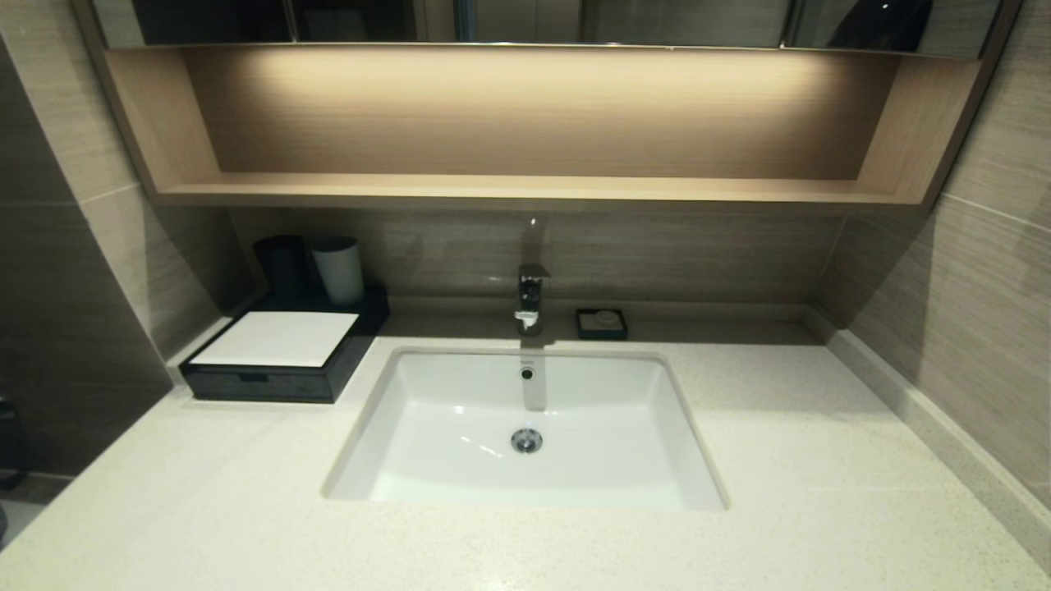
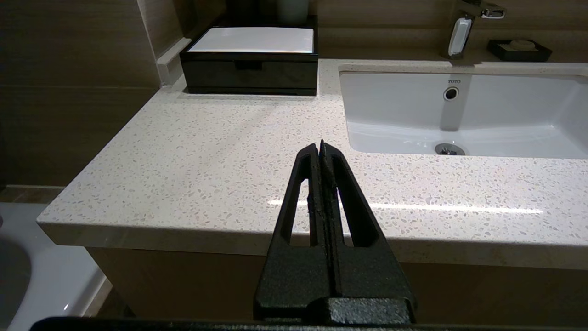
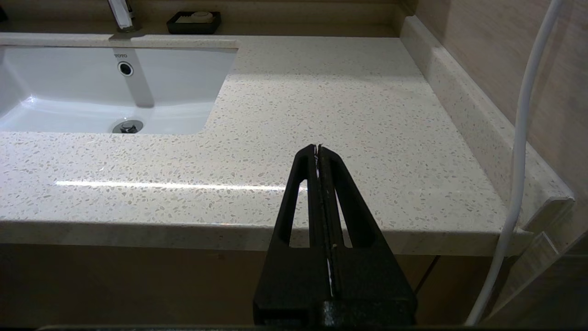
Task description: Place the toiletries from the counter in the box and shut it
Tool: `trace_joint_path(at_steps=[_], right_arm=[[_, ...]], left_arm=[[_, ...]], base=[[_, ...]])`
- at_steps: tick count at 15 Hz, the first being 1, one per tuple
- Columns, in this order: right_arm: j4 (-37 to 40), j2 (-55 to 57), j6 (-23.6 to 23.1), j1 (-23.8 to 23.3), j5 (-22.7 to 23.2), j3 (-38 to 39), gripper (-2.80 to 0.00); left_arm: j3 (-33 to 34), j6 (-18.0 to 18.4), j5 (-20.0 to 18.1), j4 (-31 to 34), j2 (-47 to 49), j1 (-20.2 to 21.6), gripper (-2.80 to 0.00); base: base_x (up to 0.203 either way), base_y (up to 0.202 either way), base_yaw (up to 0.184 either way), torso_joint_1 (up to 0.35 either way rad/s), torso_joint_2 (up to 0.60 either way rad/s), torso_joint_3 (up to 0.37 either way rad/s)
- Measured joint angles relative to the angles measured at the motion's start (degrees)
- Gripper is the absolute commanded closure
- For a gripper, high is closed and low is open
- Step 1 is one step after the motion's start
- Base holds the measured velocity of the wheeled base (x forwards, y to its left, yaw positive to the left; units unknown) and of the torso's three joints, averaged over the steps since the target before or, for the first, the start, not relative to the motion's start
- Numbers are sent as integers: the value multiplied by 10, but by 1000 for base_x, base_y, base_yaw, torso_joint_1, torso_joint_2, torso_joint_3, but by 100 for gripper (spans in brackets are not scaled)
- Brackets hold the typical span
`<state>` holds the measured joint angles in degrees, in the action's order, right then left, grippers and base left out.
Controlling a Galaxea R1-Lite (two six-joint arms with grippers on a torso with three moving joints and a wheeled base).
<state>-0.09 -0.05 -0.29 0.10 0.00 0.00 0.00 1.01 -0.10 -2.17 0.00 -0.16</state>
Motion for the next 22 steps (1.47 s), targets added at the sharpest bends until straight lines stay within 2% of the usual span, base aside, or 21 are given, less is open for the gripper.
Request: trace_joint_path(at_steps=[22], right_arm=[[0, 0, 0, 0, 0, 0, 0]], left_arm=[[0, 0, 0, 0, 0, 0, 0]], base=[[0, 0, 0, 0, 0, 0]])
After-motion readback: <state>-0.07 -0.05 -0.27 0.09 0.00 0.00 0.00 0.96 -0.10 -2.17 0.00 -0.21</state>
